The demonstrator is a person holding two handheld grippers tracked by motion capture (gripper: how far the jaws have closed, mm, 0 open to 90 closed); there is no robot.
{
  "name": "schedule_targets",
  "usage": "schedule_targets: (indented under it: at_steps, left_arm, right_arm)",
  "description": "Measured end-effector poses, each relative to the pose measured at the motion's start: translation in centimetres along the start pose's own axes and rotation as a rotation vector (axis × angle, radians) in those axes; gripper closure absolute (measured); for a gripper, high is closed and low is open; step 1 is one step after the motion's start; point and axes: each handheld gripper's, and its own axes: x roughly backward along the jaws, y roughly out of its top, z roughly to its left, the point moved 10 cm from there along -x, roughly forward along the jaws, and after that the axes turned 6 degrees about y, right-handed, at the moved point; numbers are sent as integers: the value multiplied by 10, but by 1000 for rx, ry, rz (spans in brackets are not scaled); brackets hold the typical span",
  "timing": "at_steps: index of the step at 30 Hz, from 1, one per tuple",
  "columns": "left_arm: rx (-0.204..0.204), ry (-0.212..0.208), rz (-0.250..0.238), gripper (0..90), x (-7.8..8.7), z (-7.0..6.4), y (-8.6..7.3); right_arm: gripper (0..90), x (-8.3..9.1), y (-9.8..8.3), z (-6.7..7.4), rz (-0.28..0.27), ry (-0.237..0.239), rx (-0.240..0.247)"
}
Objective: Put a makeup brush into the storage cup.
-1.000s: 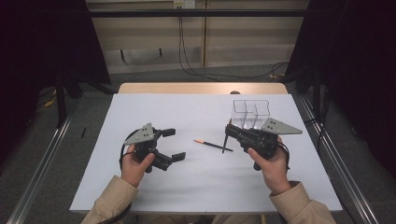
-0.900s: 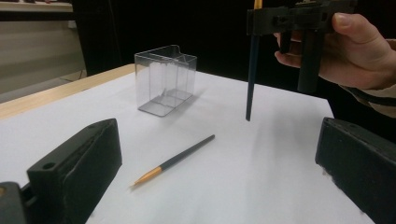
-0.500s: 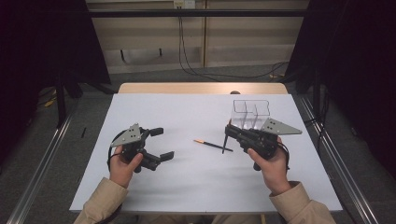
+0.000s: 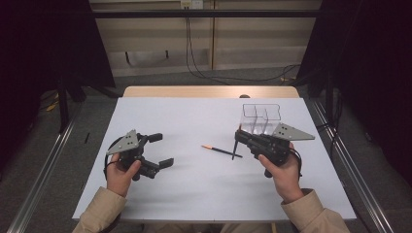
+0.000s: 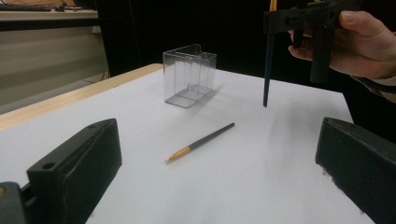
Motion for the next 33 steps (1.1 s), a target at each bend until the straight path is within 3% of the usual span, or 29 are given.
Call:
schedule_targets:
  at_steps: [20,33]
  left_arm:
    - [-7,41,-12,0,28,10,-3]
    - [-3,55,-16,0,37,13,-5]
  right_arm:
    - [848,2,-1,-3,5,-8,2]
    - [848,2,-1,-4,9,-11,6]
